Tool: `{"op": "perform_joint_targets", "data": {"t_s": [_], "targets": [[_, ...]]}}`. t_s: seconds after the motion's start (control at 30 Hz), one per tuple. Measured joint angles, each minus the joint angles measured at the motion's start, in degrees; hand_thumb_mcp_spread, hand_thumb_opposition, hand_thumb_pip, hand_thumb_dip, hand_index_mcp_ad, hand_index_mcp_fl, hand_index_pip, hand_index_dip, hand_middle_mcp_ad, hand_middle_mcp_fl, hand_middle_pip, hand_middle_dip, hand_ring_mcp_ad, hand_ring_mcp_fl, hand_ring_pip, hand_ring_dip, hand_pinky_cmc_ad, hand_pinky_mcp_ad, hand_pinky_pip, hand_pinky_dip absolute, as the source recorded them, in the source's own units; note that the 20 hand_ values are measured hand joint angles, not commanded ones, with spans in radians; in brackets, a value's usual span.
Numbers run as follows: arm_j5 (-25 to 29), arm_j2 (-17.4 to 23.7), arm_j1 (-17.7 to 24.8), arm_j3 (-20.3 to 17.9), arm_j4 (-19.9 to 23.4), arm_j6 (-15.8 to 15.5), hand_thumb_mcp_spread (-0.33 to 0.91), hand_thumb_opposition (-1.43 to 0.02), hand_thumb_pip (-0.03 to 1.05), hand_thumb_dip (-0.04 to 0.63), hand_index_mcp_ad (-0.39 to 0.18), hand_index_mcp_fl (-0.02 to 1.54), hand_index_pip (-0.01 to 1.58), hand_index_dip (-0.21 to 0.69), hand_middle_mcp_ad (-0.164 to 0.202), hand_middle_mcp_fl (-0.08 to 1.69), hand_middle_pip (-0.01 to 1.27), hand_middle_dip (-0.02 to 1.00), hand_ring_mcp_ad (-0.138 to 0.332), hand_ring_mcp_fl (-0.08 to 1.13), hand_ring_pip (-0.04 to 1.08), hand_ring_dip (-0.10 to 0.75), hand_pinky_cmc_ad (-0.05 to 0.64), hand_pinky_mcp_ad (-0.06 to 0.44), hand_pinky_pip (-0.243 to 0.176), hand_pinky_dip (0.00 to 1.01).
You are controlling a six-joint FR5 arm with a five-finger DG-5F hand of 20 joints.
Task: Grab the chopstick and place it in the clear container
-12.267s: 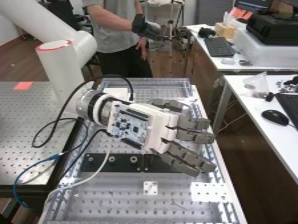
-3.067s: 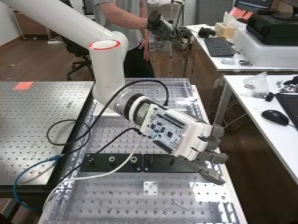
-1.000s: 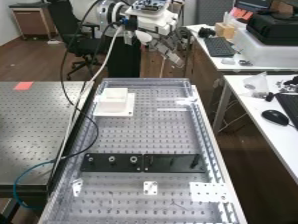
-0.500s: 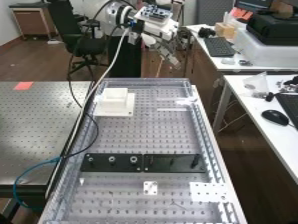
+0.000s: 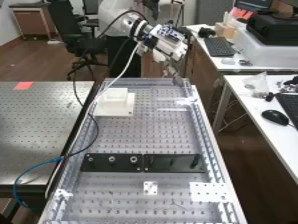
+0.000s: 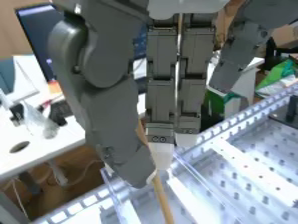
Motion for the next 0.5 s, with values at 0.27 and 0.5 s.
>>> {"op": "perform_joint_targets", "data": {"t_s": [0.27,0.5], "targets": [[-1.02,-3.25,-0.95,2.85,-4.08,0.60,0.69,-1.13,0.50,0.269,-0.182,1.16,0.74,0.126,0.065,1.25,0.42,0.63,0.037,0.95,0.10,0.459,0.480,0.298,0.113,0.29],[-0.73,-4.14,-1.30,2.79,-3.90,-0.32,0.69,-1.13,0.50,0.269,-0.182,1.16,0.74,0.126,0.066,1.25,0.42,0.63,0.035,0.96,0.10,0.459,0.480,0.298,0.113,0.29]]}}
